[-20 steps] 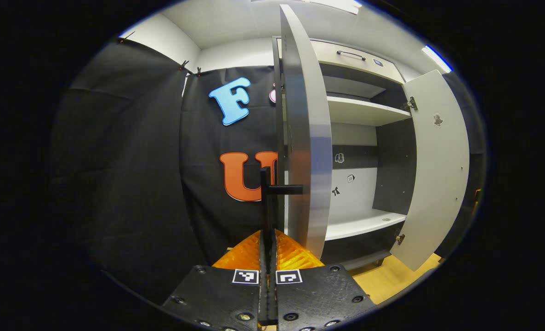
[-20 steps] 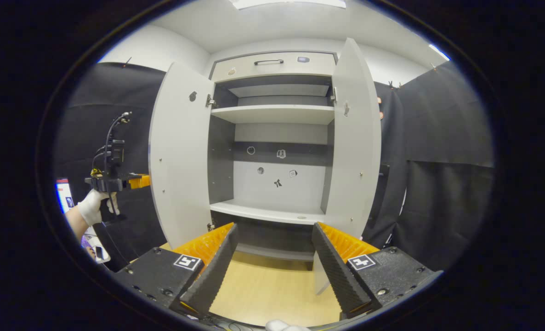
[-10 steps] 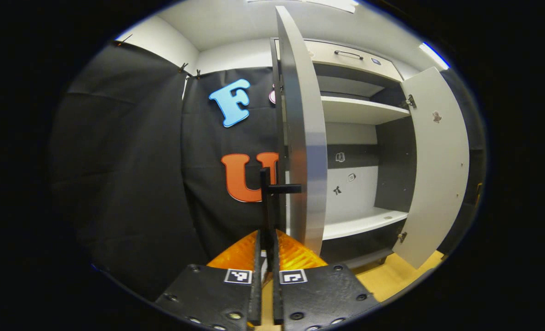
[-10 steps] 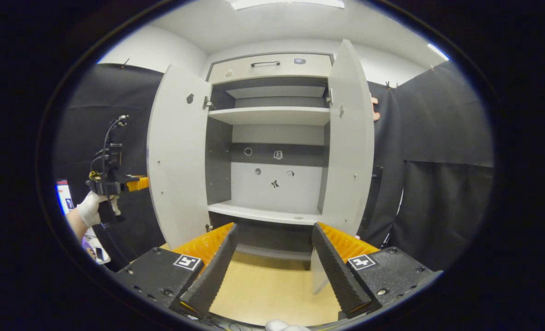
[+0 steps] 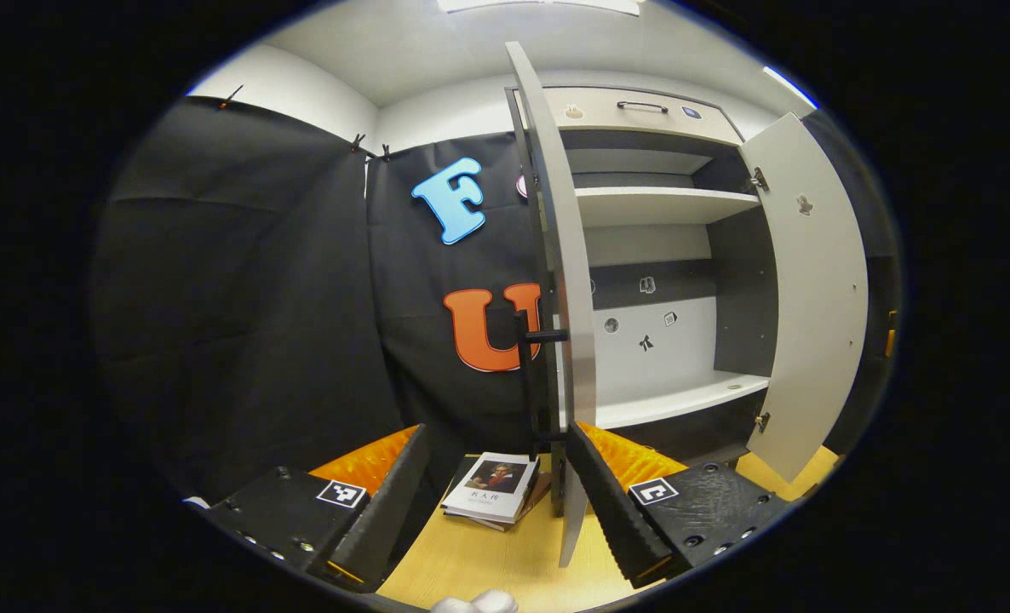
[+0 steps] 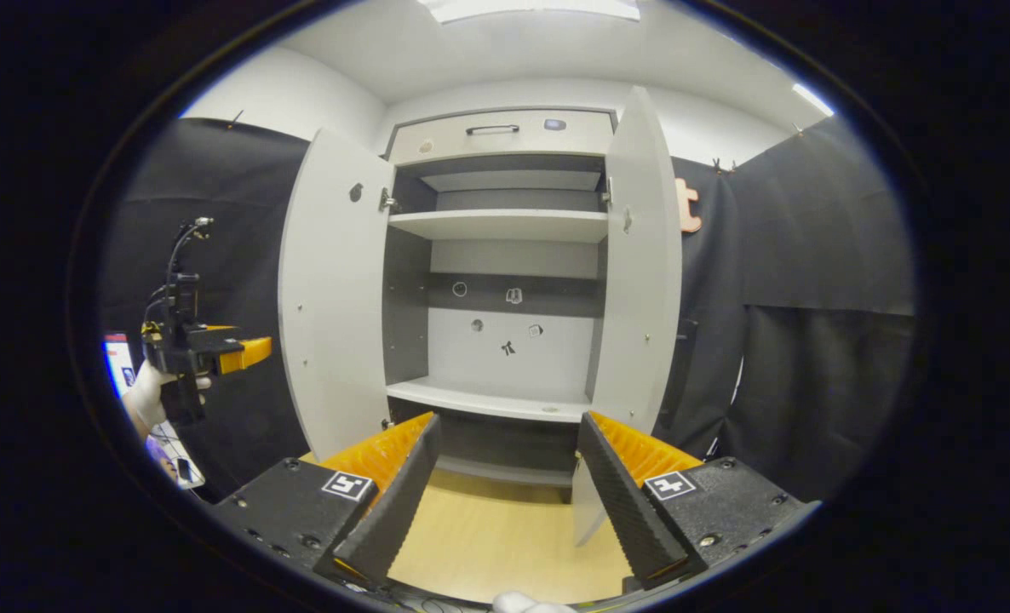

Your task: Open the right door of the double-door shoe cabinet with the right hand, and open the left door with the left hand.

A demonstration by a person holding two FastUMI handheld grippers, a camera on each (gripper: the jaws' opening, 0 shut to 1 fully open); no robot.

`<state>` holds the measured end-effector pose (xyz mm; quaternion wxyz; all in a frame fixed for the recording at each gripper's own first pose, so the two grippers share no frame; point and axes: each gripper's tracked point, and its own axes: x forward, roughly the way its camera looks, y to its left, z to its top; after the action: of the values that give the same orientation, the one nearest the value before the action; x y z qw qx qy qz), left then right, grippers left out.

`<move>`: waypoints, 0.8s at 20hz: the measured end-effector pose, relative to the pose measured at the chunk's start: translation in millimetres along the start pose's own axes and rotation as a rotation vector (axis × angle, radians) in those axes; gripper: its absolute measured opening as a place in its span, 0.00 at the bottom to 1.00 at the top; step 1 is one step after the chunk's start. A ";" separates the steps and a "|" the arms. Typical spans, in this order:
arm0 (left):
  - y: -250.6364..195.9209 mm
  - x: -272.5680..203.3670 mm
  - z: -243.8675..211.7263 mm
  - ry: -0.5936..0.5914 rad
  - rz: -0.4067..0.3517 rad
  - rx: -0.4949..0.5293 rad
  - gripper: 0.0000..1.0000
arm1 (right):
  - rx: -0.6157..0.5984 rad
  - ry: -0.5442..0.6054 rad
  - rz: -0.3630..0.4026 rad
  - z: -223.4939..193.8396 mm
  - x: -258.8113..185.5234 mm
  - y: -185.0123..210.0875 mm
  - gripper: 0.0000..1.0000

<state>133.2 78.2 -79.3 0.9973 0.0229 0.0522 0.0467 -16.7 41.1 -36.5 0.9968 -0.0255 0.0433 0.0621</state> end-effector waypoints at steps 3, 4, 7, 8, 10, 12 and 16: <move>-21.7 -24.4 5.3 0.004 -0.029 0.014 0.96 | -0.008 -0.006 -0.011 3.1 -4.0 -2.7 1.00; -28.7 -33.5 8.7 -0.001 -0.034 0.020 0.97 | -0.011 -0.006 -0.015 3.6 -4.9 -4.4 1.00; -63.9 -58.3 20.3 -0.020 -0.075 -0.003 0.96 | -0.015 0.001 -0.016 1.8 -8.3 -11.2 1.00; -78.4 -65.8 23.8 -0.022 -0.096 -0.018 0.96 | -0.017 0.000 -0.017 1.8 -9.8 -14.2 0.99; -105.9 -77.1 29.6 -0.020 -0.124 -0.047 0.96 | -0.016 -0.004 -0.017 3.1 -11.1 -21.7 0.99; -131.6 -89.4 34.0 -0.018 -0.146 -0.062 0.96 | -0.015 -0.009 -0.013 4.4 -11.7 -31.3 1.00; -174.1 -107.0 34.4 -0.010 -0.144 -0.102 0.96 | -0.023 -0.005 0.010 5.3 -14.8 -52.7 1.00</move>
<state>46.7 -106.5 -43.1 0.9982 -0.0316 0.0461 -0.0226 -24.2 -12.7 -27.5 0.9962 -0.0368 0.0403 0.0675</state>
